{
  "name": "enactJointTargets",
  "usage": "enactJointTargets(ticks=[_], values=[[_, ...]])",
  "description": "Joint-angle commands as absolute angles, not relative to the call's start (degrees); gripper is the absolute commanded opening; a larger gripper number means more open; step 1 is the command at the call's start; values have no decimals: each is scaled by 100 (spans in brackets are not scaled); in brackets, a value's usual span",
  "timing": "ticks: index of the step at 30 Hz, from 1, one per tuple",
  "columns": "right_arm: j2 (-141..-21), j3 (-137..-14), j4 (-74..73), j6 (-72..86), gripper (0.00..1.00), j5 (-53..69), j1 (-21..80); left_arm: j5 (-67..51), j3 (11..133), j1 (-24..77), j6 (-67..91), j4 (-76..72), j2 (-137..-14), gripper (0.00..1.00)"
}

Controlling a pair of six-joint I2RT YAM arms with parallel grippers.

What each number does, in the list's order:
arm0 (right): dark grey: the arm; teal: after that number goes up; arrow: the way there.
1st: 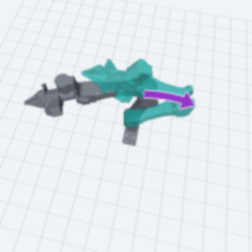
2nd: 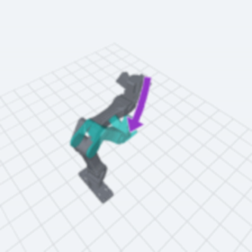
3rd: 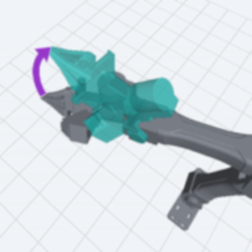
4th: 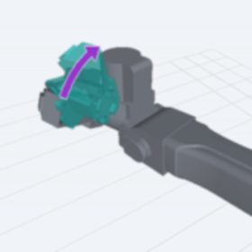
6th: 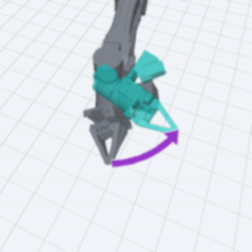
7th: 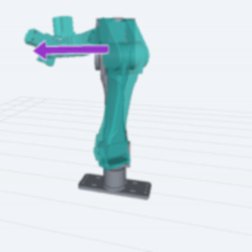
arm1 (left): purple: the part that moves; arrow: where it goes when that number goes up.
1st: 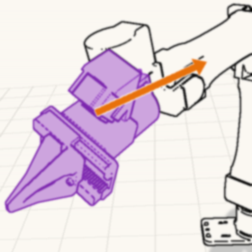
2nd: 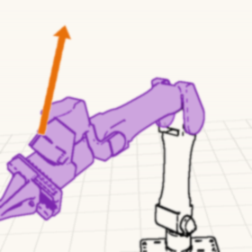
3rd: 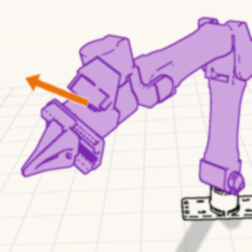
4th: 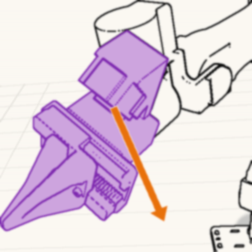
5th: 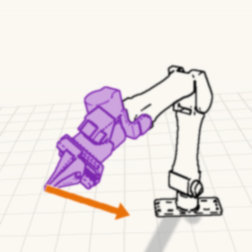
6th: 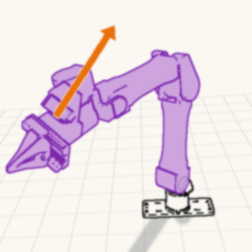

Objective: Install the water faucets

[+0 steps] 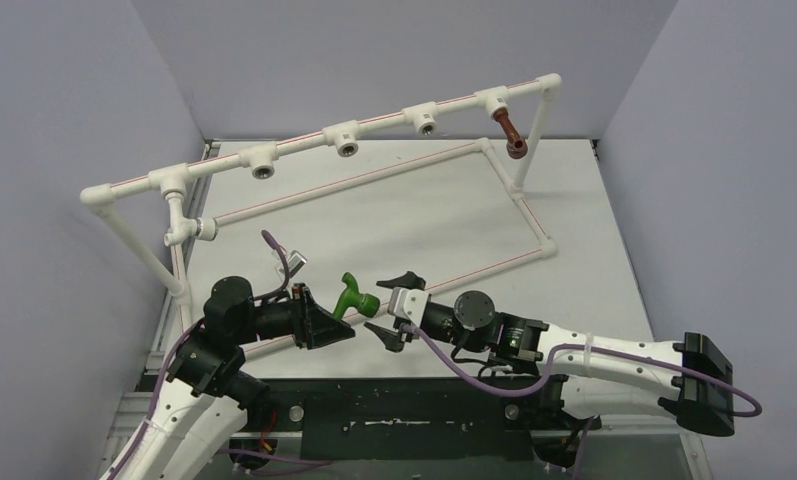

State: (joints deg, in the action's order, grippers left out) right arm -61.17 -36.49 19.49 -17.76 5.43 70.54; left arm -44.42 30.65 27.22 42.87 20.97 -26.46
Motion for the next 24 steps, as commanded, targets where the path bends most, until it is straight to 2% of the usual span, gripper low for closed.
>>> enactJointTargets(ticks=[1, 6, 15, 24], values=[[-5630, -3611, 1906, -1832, 73, 1145, 6741, -4708, 3101, 2716, 4304, 1703, -2607, 0], [-5164, -3448, 1826, -1613, 76, 2090, 6172, -4793, 2986, 2716, 4357, 1706, -2594, 0], [-5065, -3753, 1636, -825, 79, 2458, 6015, -5258, 2921, 2716, 4474, 1620, -2584, 0], [-5862, -4517, 1646, 926, 68, 3394, 5849, -5543, 3085, 2738, 4272, 1815, -2591, 0]])
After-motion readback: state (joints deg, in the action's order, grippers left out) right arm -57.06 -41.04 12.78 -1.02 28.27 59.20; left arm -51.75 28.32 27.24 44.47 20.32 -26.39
